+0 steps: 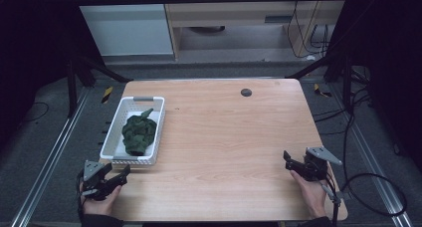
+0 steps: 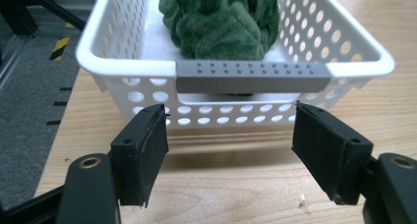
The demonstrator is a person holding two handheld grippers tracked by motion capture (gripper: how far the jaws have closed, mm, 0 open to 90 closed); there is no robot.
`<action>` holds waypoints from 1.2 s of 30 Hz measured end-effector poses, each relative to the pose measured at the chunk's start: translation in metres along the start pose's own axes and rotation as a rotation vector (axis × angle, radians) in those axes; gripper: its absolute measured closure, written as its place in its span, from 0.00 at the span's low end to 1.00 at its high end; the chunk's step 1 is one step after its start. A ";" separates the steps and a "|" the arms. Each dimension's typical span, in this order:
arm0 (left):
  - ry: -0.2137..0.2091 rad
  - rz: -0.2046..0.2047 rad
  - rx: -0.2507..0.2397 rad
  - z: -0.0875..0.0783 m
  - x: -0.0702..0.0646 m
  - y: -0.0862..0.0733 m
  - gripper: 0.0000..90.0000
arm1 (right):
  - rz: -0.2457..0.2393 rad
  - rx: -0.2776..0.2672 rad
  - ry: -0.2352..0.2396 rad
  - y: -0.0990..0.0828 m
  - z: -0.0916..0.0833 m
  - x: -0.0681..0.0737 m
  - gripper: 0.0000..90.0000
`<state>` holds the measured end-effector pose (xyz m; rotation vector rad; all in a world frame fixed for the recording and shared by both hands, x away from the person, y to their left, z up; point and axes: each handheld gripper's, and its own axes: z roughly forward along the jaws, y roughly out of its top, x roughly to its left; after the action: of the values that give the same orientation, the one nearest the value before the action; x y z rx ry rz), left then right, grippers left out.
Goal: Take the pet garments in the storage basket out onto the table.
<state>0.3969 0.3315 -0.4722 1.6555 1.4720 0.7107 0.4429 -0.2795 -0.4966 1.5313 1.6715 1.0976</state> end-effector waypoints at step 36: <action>-0.095 -0.006 -0.051 -0.027 -0.004 0.055 0.31 | -0.076 0.054 0.001 -0.007 0.007 0.008 0.09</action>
<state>0.4035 0.3324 -0.4117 1.6228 1.3803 0.6516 0.4447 -0.2700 -0.5056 1.4872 1.7583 1.0222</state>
